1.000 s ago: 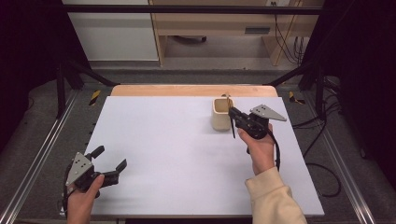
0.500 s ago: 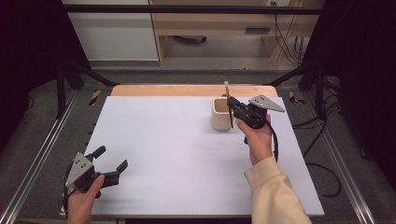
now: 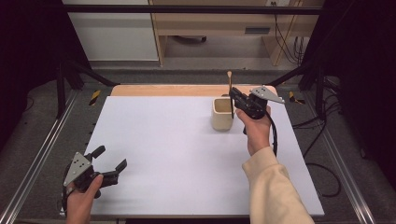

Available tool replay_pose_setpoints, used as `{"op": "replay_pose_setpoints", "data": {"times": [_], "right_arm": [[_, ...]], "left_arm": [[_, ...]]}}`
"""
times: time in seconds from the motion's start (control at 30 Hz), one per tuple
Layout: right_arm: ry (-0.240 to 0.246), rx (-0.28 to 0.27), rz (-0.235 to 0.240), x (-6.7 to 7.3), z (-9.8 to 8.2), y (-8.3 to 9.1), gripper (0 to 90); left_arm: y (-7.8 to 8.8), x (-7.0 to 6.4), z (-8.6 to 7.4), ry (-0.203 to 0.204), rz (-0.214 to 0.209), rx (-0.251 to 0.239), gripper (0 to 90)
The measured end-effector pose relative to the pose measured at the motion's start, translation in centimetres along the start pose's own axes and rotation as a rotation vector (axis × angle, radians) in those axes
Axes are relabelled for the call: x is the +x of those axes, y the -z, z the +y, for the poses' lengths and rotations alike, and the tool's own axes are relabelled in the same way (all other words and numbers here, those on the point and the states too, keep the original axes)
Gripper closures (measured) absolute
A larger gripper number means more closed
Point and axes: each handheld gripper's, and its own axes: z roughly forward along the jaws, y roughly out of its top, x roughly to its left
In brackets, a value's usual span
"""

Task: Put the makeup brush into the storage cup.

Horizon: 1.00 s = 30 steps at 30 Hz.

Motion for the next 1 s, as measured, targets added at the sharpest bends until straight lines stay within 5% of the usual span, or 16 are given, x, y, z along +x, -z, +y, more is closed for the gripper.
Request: {"op": "replay_pose_setpoints", "data": {"times": [0.5,1.0], "right_arm": [[-0.027,-0.075,-0.006,-1.1,0.1,-2.4,83.2],[0.005,-0.104,-0.006,-1.0,-0.6,-3.6,83.3]], "left_arm": [[-0.2,0.0,-0.1,-0.004,-0.007,0.01,1.1],[-0.2,0.0,-0.1,0.002,-0.011,0.009,1.1]]}}
